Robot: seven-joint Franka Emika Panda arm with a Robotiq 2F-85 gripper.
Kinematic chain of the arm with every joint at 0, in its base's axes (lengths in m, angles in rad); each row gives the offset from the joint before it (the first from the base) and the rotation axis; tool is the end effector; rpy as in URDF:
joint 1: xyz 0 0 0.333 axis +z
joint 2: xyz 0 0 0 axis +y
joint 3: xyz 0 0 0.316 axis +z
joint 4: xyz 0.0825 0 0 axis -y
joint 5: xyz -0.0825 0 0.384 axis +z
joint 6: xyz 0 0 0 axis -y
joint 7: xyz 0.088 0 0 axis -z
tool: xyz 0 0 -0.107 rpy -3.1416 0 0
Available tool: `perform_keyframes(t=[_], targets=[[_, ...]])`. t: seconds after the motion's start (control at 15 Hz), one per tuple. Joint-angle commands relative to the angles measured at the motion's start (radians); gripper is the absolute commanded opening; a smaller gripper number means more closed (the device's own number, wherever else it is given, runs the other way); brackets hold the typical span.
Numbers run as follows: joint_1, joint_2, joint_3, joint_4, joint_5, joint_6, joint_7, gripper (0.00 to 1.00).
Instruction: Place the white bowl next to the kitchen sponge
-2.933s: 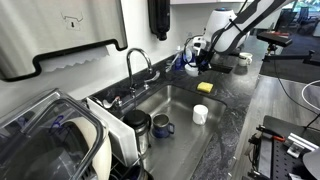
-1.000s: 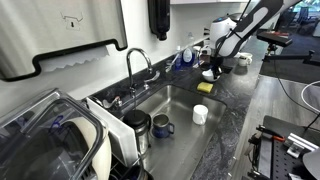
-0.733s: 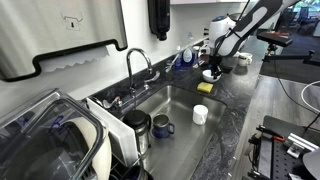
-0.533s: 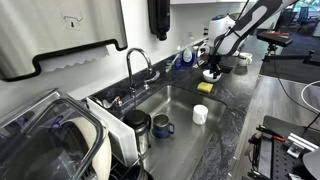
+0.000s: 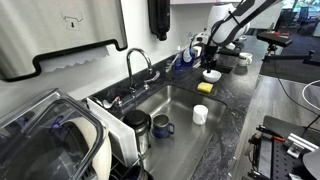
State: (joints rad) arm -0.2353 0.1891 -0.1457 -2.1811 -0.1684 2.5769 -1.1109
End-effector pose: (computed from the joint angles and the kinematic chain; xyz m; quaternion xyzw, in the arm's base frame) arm 0.5355 -0.2101 0.3243 0.9004 0.4175 0.0311 0.1180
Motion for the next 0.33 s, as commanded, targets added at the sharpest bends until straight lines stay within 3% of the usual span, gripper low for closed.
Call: perform_keyframes(t=[0.0, 0.27], targets=[[-0.012, -0.079, 0.047, -0.009, 0.153, -0.066, -0.124, 1.0], [0.017, -0.129, 0.041, 0.006, 0.22, -0.136, -0.152, 1.0]])
